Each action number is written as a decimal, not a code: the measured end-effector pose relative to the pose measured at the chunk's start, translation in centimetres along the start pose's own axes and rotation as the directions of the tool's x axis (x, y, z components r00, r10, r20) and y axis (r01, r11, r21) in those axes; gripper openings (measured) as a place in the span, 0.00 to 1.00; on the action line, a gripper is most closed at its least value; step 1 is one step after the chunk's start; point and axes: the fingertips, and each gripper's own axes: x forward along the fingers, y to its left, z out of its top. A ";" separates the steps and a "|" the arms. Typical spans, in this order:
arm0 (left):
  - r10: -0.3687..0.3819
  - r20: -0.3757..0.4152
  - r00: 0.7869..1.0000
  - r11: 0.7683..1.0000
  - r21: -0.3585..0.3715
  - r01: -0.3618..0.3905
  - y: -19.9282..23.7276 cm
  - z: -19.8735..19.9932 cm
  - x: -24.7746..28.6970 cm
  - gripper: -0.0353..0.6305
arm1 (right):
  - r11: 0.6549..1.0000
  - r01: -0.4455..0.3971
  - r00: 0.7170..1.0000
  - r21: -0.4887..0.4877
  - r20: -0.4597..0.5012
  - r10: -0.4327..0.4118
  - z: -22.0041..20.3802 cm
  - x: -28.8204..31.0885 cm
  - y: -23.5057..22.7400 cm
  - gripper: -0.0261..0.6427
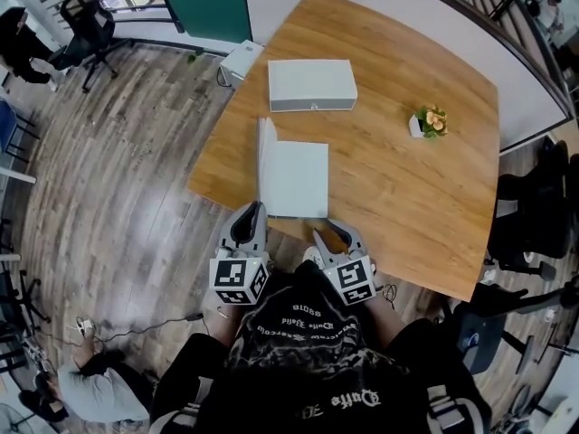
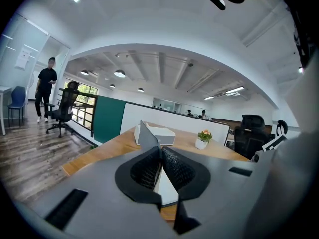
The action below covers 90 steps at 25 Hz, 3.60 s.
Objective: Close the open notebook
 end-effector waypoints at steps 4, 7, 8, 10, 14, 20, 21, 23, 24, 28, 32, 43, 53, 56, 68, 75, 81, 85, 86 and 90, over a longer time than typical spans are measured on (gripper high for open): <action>-0.043 -0.013 0.999 0.998 0.038 0.043 -1.2 -0.1 0.3 0.12 | 1.000 0.013 1.000 0.014 -0.004 -0.012 -0.4 -0.3 -0.2 0.22; -0.080 -0.023 0.997 0.996 0.037 0.081 -2.1 -0.3 0.6 0.12 | 1.000 0.018 1.000 0.025 -0.008 -0.018 -0.7 -0.4 -0.2 0.22; -0.092 -0.027 0.995 0.995 0.038 0.093 -2.3 -0.4 0.7 0.12 | 0.999 0.020 1.000 0.029 -0.009 -0.020 -0.8 -0.4 -0.2 0.22; -0.119 -0.036 0.992 0.992 0.042 0.121 -2.9 -0.5 0.9 0.12 | 0.999 0.025 1.000 0.036 -0.010 -0.024 -0.9 -0.5 -0.2 0.22; -0.178 -0.066 0.982 0.980 0.082 0.183 -4.2 -0.9 1.4 0.12 | 0.998 0.035 0.999 0.050 -0.014 -0.035 -1.1 -0.6 -0.4 0.22; -0.244 -0.103 0.964 0.963 0.090 0.253 -5.9 -1.5 2.1 0.12 | 0.996 0.057 0.998 0.074 -0.015 -0.056 -1.5 -0.9 -0.8 0.22; -0.255 -0.110 0.961 0.960 0.092 0.265 -6.2 -1.7 2.3 0.12 | 0.995 0.062 0.998 0.077 -0.015 -0.061 -1.6 -1.0 -1.0 0.22; -0.275 -0.126 0.953 0.952 0.100 0.288 -7.0 -2.1 2.8 0.12 | 0.994 0.074 0.997 0.081 -0.016 -0.073 -1.8 -1.2 -1.4 0.22; -0.283 -0.136 0.950 0.949 0.108 0.298 -7.4 -2.3 3.0 0.12 | 0.993 0.081 0.997 0.081 -0.017 -0.080 -1.9 -1.3 -1.7 0.22; -0.297 -0.173 0.939 0.938 0.133 0.321 -8.6 -3.3 3.9 0.12 | 0.991 0.105 0.994 0.082 -0.017 -0.104 -2.4 -1.8 -2.4 0.22; -0.298 -0.211 0.931 0.927 0.169 0.336 -9.4 -4.5 4.6 0.12 | 0.987 0.131 0.991 0.095 -0.014 -0.130 -2.7 -2.3 -3.3 0.22; -0.300 -0.321 0.898 0.908 0.192 0.372 -11.7 -8.1 6.7 0.12 | 0.979 0.169 0.986 0.111 -0.010 -0.169 -3.4 -3.8 -5.8 0.21; -0.301 -0.446 0.843 0.908 0.135 0.396 -12.7 -11.6 8.3 0.12 | 0.972 0.199 0.980 0.125 -0.017 -0.198 -4.2 -4.9 -7.6 0.20; -0.287 -0.501 0.816 0.911 0.120 0.395 -12.7 -12.7 8.8 0.12 | 0.974 0.192 0.981 0.117 -0.025 -0.191 -4.5 -4.8 -7.7 0.20; -0.399 -0.611 0.683 0.884 -0.058 0.464 -13.7 -14.6 9.0 0.27 | 0.976 0.167 0.986 0.138 -0.024 -0.165 -4.1 -3.7 -8.6 0.20; -0.524 -0.592 0.612 0.821 -0.159 0.549 -15.1 -14.1 7.8 0.48 | 0.952 0.203 0.978 0.228 -0.005 -0.207 -3.7 -3.9 -9.3 0.20; -0.592 -0.543 0.596 0.774 -0.177 0.608 -15.6 -12.7 6.5 0.55 | 0.934 0.204 0.976 0.292 0.014 -0.217 -2.8 -4.0 -8.7 0.22; -0.576 -0.507 0.641 0.788 -0.138 0.600 -14.5 -11.6 5.8 0.55 | 0.914 0.216 0.968 0.344 0.044 -0.245 -1.8 -4.2 -8.6 0.23; -0.561 -0.493 0.665 0.801 -0.121 0.586 -13.8 -11.1 5.8 0.55 | 0.909 0.218 0.966 0.355 0.054 -0.253 -1.5 -4.2 -8.6 0.23; -0.493 -0.427 0.758 0.855 -0.073 0.514 -10.5 -9.1 5.6 0.55 | 0.906 0.224 0.959 0.360 0.085 -0.271 0.0 -3.8 -8.5 0.24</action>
